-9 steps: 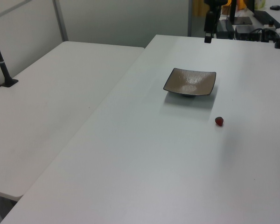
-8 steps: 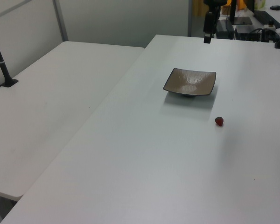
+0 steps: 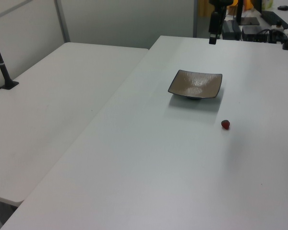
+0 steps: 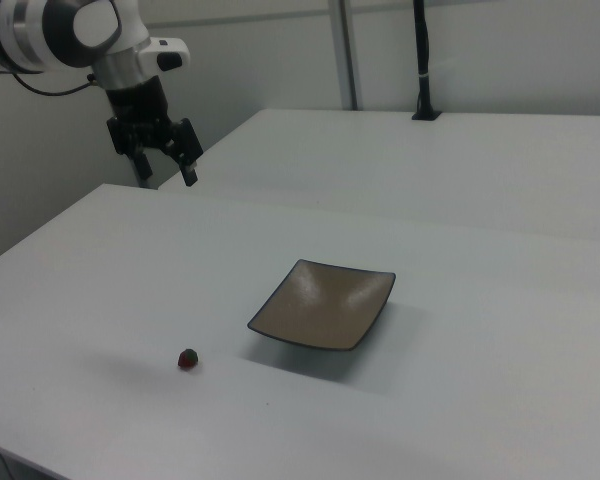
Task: Strawberries on a ceramic plate
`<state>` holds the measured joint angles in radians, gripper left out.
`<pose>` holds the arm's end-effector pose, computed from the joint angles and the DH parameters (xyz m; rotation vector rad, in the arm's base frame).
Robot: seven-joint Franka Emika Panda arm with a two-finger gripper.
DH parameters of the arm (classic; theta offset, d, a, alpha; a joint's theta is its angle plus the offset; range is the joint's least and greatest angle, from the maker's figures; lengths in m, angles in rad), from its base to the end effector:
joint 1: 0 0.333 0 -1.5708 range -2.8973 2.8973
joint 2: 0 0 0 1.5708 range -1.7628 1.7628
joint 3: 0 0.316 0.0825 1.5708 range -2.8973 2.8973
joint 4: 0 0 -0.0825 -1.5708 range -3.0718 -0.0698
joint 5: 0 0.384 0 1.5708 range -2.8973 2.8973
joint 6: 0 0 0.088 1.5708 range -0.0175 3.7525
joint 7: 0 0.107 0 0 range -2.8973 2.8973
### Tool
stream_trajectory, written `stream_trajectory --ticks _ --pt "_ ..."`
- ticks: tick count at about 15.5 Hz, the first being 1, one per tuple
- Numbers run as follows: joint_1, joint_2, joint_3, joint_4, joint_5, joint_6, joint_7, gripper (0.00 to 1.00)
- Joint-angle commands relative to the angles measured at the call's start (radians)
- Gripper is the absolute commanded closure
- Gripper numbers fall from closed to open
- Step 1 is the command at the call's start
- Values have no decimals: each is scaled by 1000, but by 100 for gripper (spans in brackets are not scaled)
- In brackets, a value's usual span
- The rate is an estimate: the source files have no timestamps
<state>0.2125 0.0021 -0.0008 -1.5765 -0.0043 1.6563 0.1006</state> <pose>0.5513 0.1181 0.6285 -3.1266 -0.1742 -0.1213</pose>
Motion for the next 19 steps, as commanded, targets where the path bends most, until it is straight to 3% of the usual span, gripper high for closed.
stream_trajectory --ticks 1,11,16,19 --pt "19 -10 -18 -26 18 26 -76 0" --pt "11 -11 -18 -85 15 2 -645 0" --pt "11 -21 -11 -140 9 2 -827 0" --pt "14 -24 -4 -187 9 8 -845 0"
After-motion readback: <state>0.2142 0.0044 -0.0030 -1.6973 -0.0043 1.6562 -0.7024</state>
